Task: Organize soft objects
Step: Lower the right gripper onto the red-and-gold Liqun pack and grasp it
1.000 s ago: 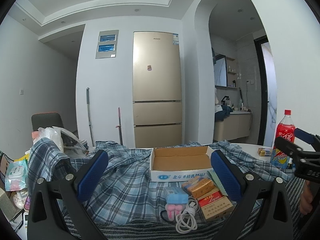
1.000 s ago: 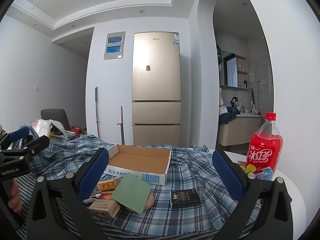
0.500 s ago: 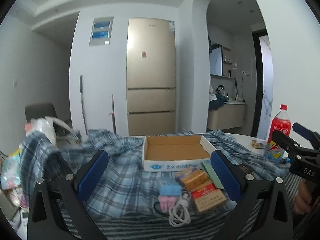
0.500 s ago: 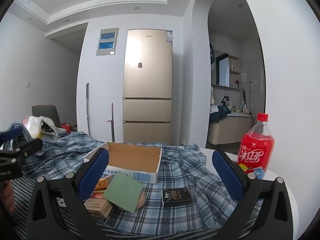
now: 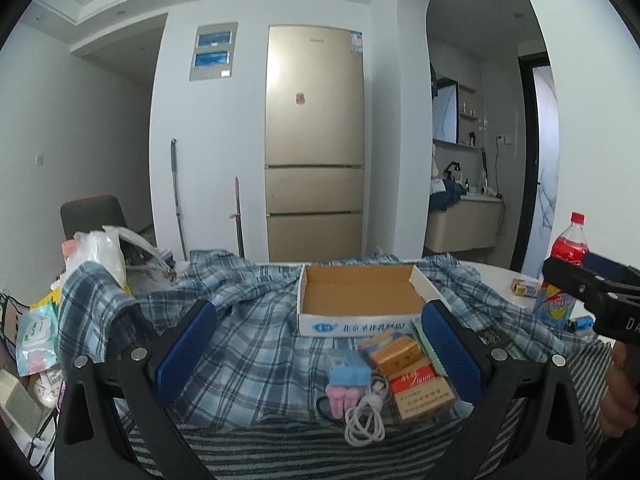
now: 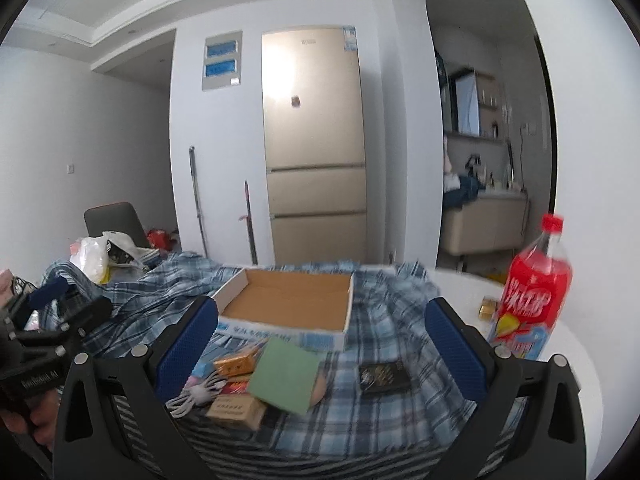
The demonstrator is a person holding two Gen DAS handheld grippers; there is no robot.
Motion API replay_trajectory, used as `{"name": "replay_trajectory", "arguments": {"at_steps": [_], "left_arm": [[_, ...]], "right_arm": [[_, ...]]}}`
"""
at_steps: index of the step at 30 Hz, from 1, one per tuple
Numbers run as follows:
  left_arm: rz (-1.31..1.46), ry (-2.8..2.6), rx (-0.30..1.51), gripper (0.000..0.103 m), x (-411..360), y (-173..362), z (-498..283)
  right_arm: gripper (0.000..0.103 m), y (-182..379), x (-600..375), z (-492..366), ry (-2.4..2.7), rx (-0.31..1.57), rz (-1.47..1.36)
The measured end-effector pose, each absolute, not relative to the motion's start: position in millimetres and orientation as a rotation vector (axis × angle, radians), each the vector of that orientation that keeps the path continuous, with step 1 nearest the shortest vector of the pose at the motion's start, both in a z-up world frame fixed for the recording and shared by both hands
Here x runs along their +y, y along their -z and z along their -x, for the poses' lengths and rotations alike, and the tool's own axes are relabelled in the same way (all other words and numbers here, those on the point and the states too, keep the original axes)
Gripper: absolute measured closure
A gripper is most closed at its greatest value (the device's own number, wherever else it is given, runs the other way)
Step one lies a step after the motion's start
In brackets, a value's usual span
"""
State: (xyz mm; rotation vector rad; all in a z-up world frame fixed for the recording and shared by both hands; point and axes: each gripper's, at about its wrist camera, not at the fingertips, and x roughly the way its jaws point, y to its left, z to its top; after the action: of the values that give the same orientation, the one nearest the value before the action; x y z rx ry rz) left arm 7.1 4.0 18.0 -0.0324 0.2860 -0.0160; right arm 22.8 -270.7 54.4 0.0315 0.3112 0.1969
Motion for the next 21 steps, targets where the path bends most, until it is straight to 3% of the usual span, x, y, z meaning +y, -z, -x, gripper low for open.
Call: {"name": "replay_trajectory", "arguments": {"at_steps": [9, 12, 18, 21], "left_arm": [[0.071, 0.020, 0.464, 0.000, 24, 4, -19], [0.091, 0.039, 0.502, 0.000, 32, 16, -25], [0.170, 0.074, 0.574, 0.010, 44, 34, -40], [0.181, 0.087, 0.593, 0.017, 45, 38, -43]], "right_arm": [[0.005, -17, -223, -40, -0.226, 0.510, -0.013], [0.016, 2, -212, -54, -0.259, 0.637, -0.016], [0.020, 28, -196, -68, -0.265, 0.759, -0.001], [0.028, 40, -184, -72, -0.302, 0.837, 0.031]]}}
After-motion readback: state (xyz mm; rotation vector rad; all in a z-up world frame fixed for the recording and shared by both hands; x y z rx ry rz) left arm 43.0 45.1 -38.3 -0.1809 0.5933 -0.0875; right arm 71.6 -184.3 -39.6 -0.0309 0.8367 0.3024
